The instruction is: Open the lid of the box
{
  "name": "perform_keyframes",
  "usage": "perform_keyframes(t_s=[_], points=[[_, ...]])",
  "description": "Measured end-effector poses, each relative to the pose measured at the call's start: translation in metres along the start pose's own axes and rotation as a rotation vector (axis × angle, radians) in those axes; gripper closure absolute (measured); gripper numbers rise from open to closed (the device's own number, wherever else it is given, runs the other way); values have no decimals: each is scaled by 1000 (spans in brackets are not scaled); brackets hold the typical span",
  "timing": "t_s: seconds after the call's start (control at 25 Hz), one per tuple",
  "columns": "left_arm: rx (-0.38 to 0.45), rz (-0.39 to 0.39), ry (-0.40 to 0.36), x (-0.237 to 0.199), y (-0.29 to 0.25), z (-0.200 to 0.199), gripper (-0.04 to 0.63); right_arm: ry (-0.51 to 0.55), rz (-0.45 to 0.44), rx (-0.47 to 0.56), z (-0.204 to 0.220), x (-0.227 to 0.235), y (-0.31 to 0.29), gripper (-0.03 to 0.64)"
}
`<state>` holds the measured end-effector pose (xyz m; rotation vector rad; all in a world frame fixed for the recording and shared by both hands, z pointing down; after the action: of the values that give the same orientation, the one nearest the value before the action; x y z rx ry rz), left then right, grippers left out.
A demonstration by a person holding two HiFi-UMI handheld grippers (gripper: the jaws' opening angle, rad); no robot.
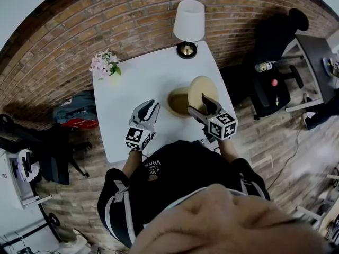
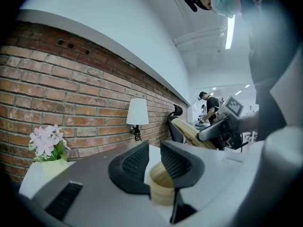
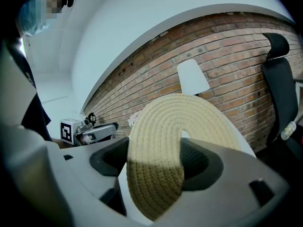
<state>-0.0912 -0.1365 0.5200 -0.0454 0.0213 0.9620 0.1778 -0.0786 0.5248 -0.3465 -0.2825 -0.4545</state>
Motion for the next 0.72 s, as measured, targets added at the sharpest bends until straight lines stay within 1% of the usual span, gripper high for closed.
perform_keyframes(t_s=[0.28, 0.72], points=[[12, 45, -13, 7, 2, -8, 570, -26, 34, 43, 7, -8, 13, 291], [-28, 128, -20, 20, 7, -3, 583, -90, 69, 101, 22, -19, 31, 291]])
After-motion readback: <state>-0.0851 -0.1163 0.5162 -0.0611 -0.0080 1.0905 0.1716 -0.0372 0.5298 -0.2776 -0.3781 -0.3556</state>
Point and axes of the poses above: the fingertips, and each gripper's own axes: y backward along the fingers, x to its right, z out of its underside, the point moved 9 cm from there along y, backward along the fingers, and after that the axes turned 5 degrees about x, right-handed, at the moved point
